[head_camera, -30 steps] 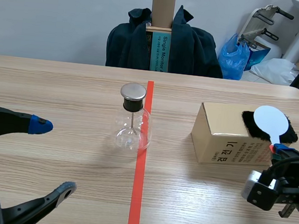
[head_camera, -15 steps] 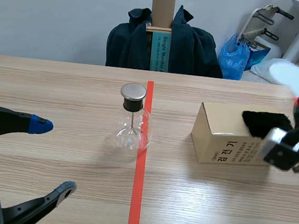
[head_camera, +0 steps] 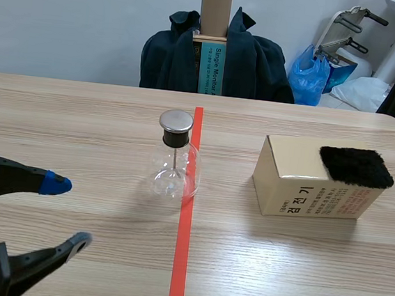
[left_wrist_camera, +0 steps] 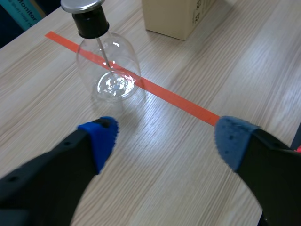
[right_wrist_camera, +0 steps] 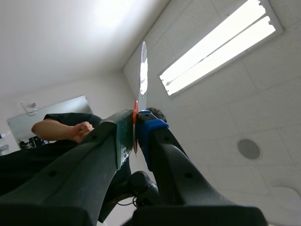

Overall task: Do the electroscope experiment.
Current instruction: 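Bring the plate to the electroscope and point at the metal foil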

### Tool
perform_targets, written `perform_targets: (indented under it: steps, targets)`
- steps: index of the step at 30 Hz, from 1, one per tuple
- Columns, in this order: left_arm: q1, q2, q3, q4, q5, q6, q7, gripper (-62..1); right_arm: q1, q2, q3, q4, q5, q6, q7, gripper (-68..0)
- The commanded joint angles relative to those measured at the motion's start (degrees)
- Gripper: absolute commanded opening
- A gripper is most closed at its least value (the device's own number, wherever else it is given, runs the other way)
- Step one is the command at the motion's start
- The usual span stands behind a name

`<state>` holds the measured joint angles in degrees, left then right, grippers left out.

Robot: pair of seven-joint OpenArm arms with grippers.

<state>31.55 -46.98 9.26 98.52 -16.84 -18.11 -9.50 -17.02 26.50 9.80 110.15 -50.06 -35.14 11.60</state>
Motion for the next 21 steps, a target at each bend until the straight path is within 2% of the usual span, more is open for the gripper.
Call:
perform_targets:
  steps: [1,3,6,7,15,21]
  targets:
    - [-3.1,0.66,1.2,-2.1,-0.52,-1.46,-0.79,-34.4,0.68,0.66,0.79,0.61,0.48,-0.44,-0.04,-66.7]
    - [-6.8,1.44,2.97,-5.27,-0.52,-2.73,-0.72,-44.8,0.68,0.66,0.81,1.77,0.66,-0.44,-0.15,-66.7]
    - [-12.59,3.52,5.86,-11.43,-0.5,-2.89,-0.76,-56.4,0.68,0.66,0.81,2.84,0.7,-0.42,-0.11,-66.7]
    - [-14.56,4.35,6.8,-13.79,-0.48,-2.89,-0.87,-58.3,0.68,0.66,0.81,3.19,0.7,-0.42,-0.11,-66.7]
    - [-30.18,12.13,13.99,-34.12,0.39,-4.24,-9.01,-57.7,0.7,0.66,0.79,5.22,0.85,0.46,-0.09,-66.7]
    - [-37.51,17.68,18.86,-43.78,3.19,-4.42,-12.92,-57.7,0.85,0.66,0.66,5.31,1.75,0.92,2.4,-66.7]
